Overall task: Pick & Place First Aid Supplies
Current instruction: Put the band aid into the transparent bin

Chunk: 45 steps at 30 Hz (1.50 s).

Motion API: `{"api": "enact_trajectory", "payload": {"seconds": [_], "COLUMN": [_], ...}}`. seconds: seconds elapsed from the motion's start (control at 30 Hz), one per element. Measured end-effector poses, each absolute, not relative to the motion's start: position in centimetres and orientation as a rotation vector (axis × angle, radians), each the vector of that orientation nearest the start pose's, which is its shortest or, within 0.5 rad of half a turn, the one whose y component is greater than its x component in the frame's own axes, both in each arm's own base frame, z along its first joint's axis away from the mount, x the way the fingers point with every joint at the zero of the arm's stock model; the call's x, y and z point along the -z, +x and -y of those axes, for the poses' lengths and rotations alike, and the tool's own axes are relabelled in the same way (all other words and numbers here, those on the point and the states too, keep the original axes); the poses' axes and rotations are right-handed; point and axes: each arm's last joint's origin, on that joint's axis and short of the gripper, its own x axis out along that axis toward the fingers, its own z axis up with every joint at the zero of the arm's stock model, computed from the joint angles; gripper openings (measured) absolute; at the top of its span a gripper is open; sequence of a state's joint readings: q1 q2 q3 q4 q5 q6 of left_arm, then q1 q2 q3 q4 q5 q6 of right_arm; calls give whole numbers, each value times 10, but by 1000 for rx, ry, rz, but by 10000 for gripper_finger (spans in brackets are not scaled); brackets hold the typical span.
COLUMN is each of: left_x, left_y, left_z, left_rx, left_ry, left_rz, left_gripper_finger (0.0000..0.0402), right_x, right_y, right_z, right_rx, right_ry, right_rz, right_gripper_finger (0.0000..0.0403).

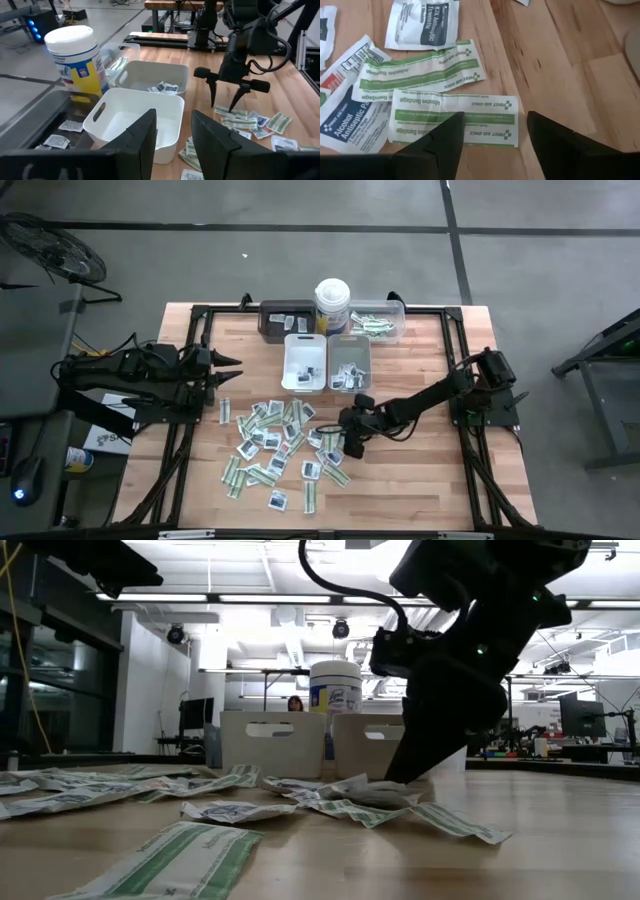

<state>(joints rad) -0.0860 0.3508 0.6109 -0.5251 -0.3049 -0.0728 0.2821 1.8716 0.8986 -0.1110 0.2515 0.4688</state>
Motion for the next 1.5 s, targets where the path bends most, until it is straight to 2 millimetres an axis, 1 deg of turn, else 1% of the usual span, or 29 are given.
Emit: {"api": "enact_trajectory", "payload": {"seconds": [0.4,0.6,0.8,0.87,0.93,1.07,1.17,1.37,1.5], "left_x": [-290,-290,-290,-290,-291,-291,-291,-291,-291], "left_y": [86,86,86,86,86,86,86,86,86], "left_z": [-1,-1,-1,-1,-1,-1,-1,0,0], "left_rx": [-233,-234,-234,-236,-239,-234,-217,-206,-177], "left_ry": [-31,-35,-35,-49,-80,-115,-116,-117,-119], "left_rz": [-251,-251,-250,-249,-242,-236,-238,-240,-244], "left_gripper_finger": [119,119,119,119,119,119,119,119,119], "right_x": [-100,-101,-114,-120,-125,-144,-158,-201,-233], "right_y": [316,317,320,319,317,317,314,303,290], "right_z": [-85,-85,-86,-86,-86,-87,-87,-87,-78], "right_rx": [223,268,260,240,235,215,233,293,376], "right_ry": [164,216,240,254,270,381,458,510,536], "right_rz": [-1057,-1040,-1010,-1007,-1003,-949,-900,-715,-577], "right_gripper_finger": [119,72,14,4,5,2,2,1,1]}}
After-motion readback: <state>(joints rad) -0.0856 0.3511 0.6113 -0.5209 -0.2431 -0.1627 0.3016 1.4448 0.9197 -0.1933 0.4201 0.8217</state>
